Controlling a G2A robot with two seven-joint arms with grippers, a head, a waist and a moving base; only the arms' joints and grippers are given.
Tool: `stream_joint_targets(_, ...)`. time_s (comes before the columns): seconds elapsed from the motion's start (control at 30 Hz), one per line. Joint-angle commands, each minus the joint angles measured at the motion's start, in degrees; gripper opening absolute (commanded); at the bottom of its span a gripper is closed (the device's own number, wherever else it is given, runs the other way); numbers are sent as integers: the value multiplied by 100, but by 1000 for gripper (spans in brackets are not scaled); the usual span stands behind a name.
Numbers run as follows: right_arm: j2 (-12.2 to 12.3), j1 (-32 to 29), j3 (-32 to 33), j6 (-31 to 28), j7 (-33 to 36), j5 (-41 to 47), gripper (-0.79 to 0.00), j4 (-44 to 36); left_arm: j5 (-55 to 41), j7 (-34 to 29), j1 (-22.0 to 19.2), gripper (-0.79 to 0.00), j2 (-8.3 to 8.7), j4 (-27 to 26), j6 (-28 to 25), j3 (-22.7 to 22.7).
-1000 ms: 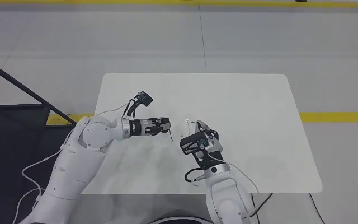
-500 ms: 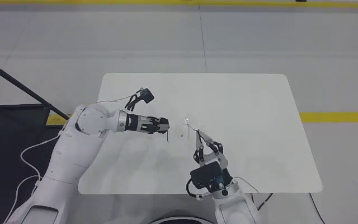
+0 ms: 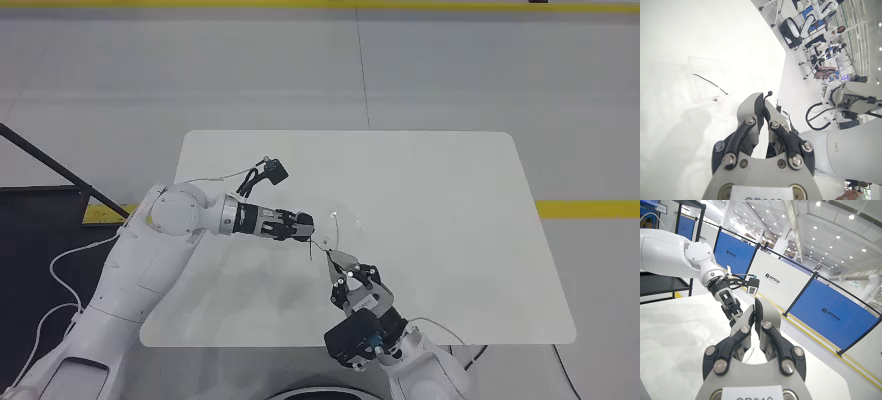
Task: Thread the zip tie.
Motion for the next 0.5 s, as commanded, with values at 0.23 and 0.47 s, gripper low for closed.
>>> stream_joint_targets(0.23,18,117,-276,1019,384,-499,-785,146,-474,52,13,-785,-29,-28,103,184)
stream_joint_targets(0.47,50,89,-480,1534,464,-726,-785,223,-768,-26,-152,-785,-86,246,106,415)
